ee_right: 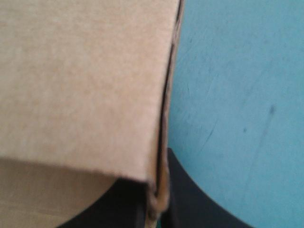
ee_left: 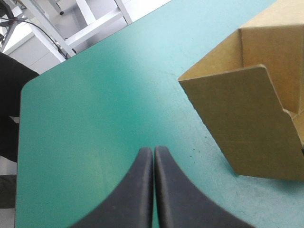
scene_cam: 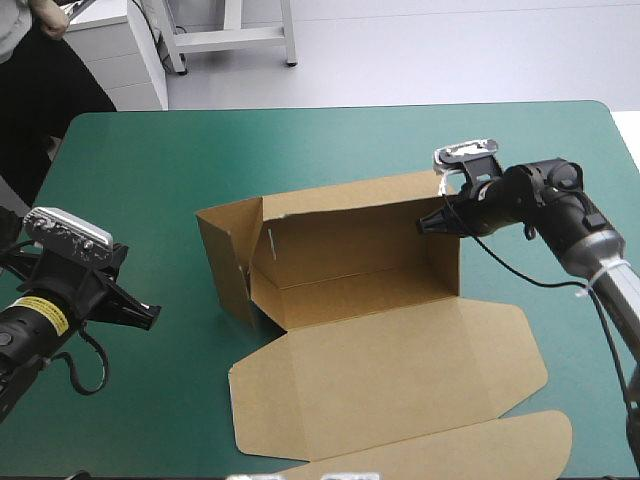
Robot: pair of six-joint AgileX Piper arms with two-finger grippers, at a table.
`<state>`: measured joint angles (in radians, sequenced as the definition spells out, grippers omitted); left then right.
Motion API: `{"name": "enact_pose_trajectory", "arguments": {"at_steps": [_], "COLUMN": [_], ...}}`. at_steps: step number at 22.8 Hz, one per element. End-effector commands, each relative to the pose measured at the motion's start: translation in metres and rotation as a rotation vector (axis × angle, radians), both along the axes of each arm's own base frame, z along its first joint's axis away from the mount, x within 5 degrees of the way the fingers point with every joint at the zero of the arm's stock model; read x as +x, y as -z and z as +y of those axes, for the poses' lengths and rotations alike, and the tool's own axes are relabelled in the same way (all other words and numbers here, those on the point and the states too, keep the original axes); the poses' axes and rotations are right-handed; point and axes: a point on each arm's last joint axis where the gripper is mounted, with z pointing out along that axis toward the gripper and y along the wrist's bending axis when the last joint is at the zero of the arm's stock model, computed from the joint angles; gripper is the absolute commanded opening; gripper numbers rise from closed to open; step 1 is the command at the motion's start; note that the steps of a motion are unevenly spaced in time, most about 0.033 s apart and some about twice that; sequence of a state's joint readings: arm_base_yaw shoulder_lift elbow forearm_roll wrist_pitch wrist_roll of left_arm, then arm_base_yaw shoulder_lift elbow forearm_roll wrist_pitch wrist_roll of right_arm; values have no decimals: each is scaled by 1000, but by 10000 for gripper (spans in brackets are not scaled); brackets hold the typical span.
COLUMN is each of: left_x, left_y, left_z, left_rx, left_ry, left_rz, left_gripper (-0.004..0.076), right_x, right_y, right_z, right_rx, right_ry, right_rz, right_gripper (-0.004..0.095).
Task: Fold the box
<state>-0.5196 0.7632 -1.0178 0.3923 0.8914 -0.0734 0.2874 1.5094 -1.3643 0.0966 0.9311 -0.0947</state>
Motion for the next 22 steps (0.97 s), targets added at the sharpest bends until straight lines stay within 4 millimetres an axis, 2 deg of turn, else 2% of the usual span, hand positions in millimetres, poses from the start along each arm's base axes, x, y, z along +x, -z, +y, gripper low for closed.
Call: {"name": "enact_pose_trajectory", "arguments": {"at_steps": [1, 4, 9, 11, 13, 14, 15, 16, 18, 22], "left_x": [0, 0, 0, 0, 0, 0, 0, 0, 0, 0], "left_y": [-13, -13, -12, -11, -11, -11, -11, -11, -11, -11], "left_z": [0, 0, 1, 1, 1, 1, 1, 1, 1, 1], "left_rx": [-30, -29, -24, -21, -21, -19, -19, -19, -19, -19], "left_ry": [7, 7, -2, -5, -5, -6, -6, -6, -6, -6], "left_rz": [-92, -91, -72, -66, -66, -67, -67, -67, -67, -67], "left_gripper": [-8, -8, -8, -8, -8, -8, -8, -8, -8, -8], "right_x": [39, 66, 93, 102, 106, 105, 105, 104, 98, 86], "right_y": [5, 10, 13, 9, 3, -3, -6, -16, -31, -58], "right_z": [10, 19, 27, 29, 28, 26, 25, 22, 18, 9], "right_rx": [8, -3, -4, 2, 19, 8, 0, -22, -40, -30], "right_ry": [5, -1, -4, -2, 2, 3, -2, -16, -33, -17], "right_rz": [-25, 13, 21, 1, -1, -6, -14, -20, -5, -29], "right_gripper": [-19, -19, -12, 45, 170, 311, 397, 573, 713, 737]}}
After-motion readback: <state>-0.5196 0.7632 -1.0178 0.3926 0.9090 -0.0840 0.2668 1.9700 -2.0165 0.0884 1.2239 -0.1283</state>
